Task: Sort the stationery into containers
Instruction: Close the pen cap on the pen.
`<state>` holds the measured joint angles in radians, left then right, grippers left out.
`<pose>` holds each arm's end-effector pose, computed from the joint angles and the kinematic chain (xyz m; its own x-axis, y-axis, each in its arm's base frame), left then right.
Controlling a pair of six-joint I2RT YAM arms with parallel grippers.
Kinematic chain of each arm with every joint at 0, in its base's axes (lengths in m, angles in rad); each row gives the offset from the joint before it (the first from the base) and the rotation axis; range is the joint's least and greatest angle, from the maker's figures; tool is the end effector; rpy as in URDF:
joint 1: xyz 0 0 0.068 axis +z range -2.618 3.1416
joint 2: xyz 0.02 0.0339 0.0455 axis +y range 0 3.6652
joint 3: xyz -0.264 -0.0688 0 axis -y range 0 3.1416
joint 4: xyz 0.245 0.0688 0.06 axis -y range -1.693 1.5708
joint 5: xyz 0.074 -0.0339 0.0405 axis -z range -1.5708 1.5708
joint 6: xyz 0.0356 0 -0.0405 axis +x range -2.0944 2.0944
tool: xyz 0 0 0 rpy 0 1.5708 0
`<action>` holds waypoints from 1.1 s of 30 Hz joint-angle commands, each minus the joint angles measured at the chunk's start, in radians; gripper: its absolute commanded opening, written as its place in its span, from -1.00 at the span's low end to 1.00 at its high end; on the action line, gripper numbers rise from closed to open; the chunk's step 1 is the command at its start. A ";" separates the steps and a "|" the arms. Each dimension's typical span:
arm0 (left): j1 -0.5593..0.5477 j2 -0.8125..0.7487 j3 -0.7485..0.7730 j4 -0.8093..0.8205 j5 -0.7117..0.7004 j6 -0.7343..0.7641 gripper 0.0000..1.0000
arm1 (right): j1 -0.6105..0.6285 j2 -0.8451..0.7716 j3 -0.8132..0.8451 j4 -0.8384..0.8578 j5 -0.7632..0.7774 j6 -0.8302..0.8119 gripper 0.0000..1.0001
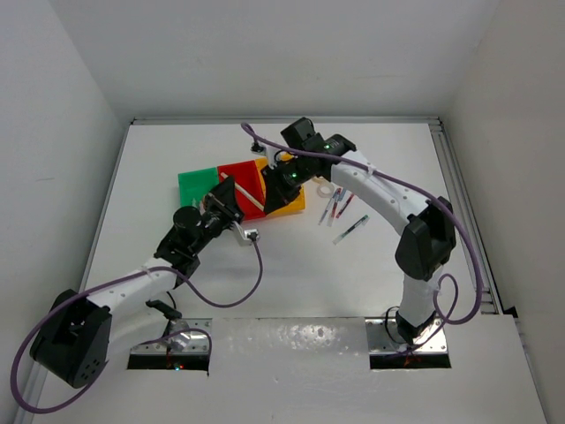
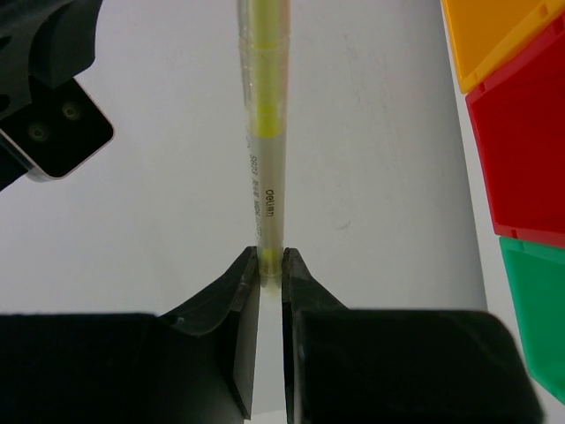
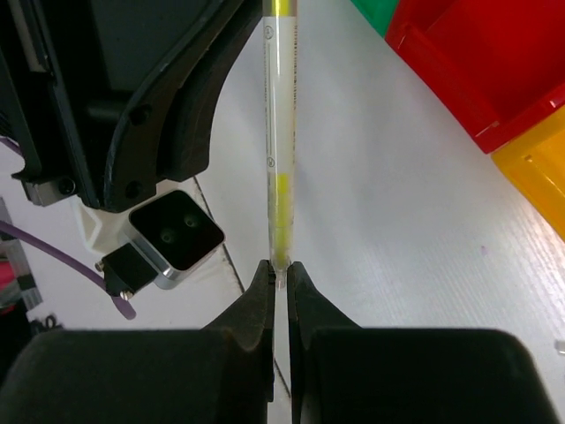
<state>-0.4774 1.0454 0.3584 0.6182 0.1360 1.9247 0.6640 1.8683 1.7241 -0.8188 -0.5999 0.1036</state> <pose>0.1968 -0.1072 0.2254 0.5609 0.7562 0.3370 -0.1421 -0.3131 0.9390 0.3085 0.2670 0.3052 -0.7219 -0.4565 -0.5201 -0.6916 0.5012 0.5200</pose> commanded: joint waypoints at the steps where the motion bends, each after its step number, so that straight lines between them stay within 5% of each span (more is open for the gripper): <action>1: -0.032 0.002 -0.012 -0.005 0.108 -0.038 -1.00 | 0.005 0.041 0.106 0.156 -0.041 0.056 -1.00; 5: -0.043 0.022 0.013 -0.009 0.151 -0.067 -1.00 | 0.003 0.095 0.184 0.147 -0.038 0.090 -1.00; 14: -0.053 0.054 0.007 -0.021 0.163 -0.076 -1.00 | -0.015 0.038 0.078 0.261 0.006 0.146 -1.00; 19: -0.053 0.073 0.022 -0.021 0.105 -0.122 -1.00 | -0.018 0.022 0.060 0.239 0.021 0.127 -0.53; 33: -0.040 0.077 0.019 -0.035 0.047 -0.144 -1.00 | -0.050 -0.008 0.051 0.188 0.084 0.079 0.02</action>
<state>-0.5220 1.1213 0.3588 0.5686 0.1749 1.7977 0.6205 1.9163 1.7653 -0.6376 -0.5407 0.2062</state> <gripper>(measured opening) 0.097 0.490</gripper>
